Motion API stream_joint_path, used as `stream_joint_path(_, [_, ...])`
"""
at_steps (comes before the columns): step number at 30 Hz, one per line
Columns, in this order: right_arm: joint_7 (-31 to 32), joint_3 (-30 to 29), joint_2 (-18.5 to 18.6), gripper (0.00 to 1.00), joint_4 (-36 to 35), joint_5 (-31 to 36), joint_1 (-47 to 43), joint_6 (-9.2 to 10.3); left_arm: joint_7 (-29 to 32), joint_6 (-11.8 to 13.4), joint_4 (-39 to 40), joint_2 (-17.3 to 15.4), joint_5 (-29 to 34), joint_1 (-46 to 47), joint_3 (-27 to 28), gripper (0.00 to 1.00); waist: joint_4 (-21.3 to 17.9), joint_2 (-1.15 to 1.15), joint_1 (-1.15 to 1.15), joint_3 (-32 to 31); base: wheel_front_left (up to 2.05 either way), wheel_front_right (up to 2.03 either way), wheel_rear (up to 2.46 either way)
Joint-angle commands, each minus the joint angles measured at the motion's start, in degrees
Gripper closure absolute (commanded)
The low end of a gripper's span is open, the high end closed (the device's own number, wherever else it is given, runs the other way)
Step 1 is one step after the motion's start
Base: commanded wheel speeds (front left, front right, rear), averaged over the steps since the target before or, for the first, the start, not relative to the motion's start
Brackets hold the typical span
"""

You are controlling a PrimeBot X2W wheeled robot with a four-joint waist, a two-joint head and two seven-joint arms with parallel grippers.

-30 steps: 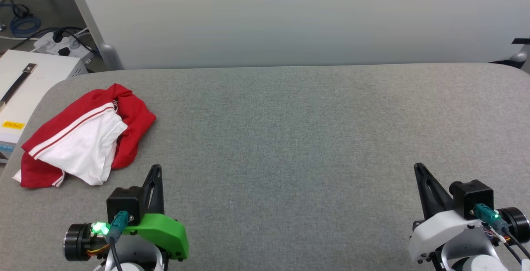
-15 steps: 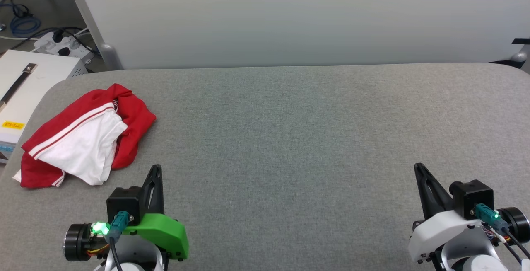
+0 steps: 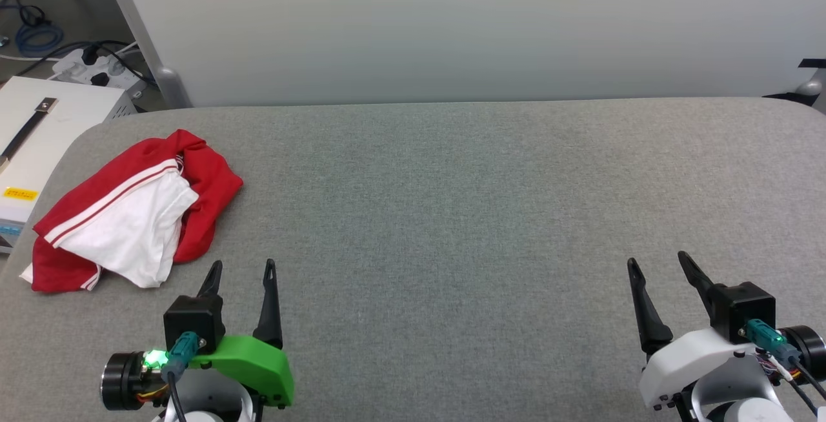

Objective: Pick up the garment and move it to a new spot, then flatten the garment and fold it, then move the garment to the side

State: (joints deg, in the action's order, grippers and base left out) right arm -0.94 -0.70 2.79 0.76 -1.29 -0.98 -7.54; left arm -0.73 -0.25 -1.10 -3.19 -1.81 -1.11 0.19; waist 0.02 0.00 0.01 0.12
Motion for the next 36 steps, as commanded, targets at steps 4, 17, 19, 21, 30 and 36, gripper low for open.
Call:
stream_joint_path(4, [-1.0, -0.31, 0.03, 0.0, 0.27, -0.91, 0.45, 0.01, -1.01, -0.29, -0.57, 0.04, -0.94, 0.2, 0.02, 0.0, 0.04, 0.0, 0.0, 0.07, 0.0, 0.0, 0.0])
stream_joint_path(17, [-2.53, -0.22, 0.04, 0.0, -0.27, -2.89, 0.6, 0.01, -2.56, -0.93, -1.57, 0.07, -2.85, 0.31, 0.1, 0.0, 0.2, 0.0, 0.0, 0.18, 0.0, 0.0, 0.0])
stream_joint_path(19, [-2.76, -0.24, 0.04, 0.0, -0.32, -3.14, 0.61, 0.01, -2.8, -1.03, -1.73, 0.07, -3.1, 0.32, 0.12, 0.0, 0.23, 0.0, 0.0, 0.19, 0.0, 0.0, 0.0])
stream_joint_path(21, [-2.99, -0.3, 0.04, 0.0, -0.3, -3.4, 0.61, 0.01, -3.04, -1.15, -1.86, 0.08, -3.34, 0.32, 0.12, 0.0, 0.27, 0.0, 0.0, 0.2, 0.0, 0.0, 0.0])
stream_joint_path(30, [-4.52, -0.78, 0.05, 0.0, 1.34, -3.67, 0.72, 0.02, -4.59, -1.73, -3.05, 0.11, -4.24, 0.24, -0.04, 0.0, 0.31, 0.0, 0.0, 0.28, 0.0, 0.0, 0.0])
stream_joint_path(36, [-5.19, -0.95, 0.05, 0.0, 2.33, -3.77, 1.07, 0.02, -5.27, -1.95, -3.54, 0.13, -4.41, 0.44, -0.12, 0.0, 0.27, 0.0, 0.0, 0.5, 0.0, 0.0, 0.0])
